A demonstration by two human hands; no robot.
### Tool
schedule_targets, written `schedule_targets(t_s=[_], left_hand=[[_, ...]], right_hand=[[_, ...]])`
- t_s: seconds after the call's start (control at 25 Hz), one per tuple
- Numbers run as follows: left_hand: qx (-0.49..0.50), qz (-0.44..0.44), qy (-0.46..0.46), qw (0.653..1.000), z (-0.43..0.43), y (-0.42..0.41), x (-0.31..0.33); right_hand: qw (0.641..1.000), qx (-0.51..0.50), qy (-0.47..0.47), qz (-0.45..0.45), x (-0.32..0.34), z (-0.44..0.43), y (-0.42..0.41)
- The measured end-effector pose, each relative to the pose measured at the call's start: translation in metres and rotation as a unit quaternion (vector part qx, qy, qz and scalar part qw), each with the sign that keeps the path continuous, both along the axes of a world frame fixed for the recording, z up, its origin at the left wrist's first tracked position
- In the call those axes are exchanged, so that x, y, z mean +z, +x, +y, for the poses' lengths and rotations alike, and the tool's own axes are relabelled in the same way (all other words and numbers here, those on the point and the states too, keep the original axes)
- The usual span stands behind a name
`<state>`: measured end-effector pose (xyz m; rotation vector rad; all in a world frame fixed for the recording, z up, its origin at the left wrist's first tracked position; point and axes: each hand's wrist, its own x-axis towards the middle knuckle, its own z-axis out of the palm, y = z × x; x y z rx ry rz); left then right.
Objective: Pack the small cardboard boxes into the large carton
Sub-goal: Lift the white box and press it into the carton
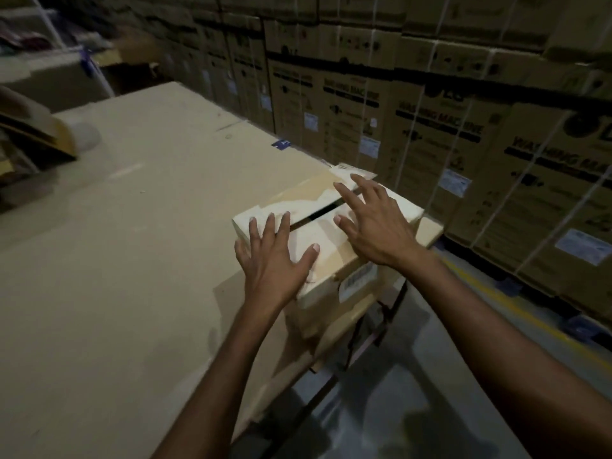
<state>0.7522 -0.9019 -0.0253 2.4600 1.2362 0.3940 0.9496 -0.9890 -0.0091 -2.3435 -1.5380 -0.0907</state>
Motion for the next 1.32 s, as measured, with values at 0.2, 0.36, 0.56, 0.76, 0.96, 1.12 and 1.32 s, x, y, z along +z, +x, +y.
schedule_targets(t_s=[0.2,0.36,0.56,0.76,0.96,1.12,1.32], left_hand=[[0.02,-0.029,-0.012,0.999,0.009,0.006,-0.012],[0.021,-0.085,-0.037,0.996,0.011,0.006,-0.014],[0.05,-0.227,-0.143,0.962,0.011,0.005,-0.024],[0.079,-0.351,-0.263,0.895,0.008,0.001,-0.022],[0.065,-0.424,-0.147,0.891,0.052,-0.037,-0.006],[0.03,-0.42,-0.138,0.896,0.083,-0.069,0.013],[0.034,-0.396,-0.141,0.907,0.092,-0.081,0.015]], right_hand=[[0.995,-0.005,-0.102,-0.003,-0.01,0.03,0.031],[0.996,-0.036,-0.073,0.034,-0.013,0.033,0.034],[0.988,-0.078,-0.081,0.109,0.0,0.05,0.064],[0.98,-0.088,-0.03,0.176,0.016,0.044,0.059],[0.94,-0.079,0.107,0.312,0.042,0.012,0.034],[0.931,-0.063,0.142,0.331,0.033,-0.003,-0.002],[0.937,-0.044,0.103,0.331,0.017,0.0,-0.008]])
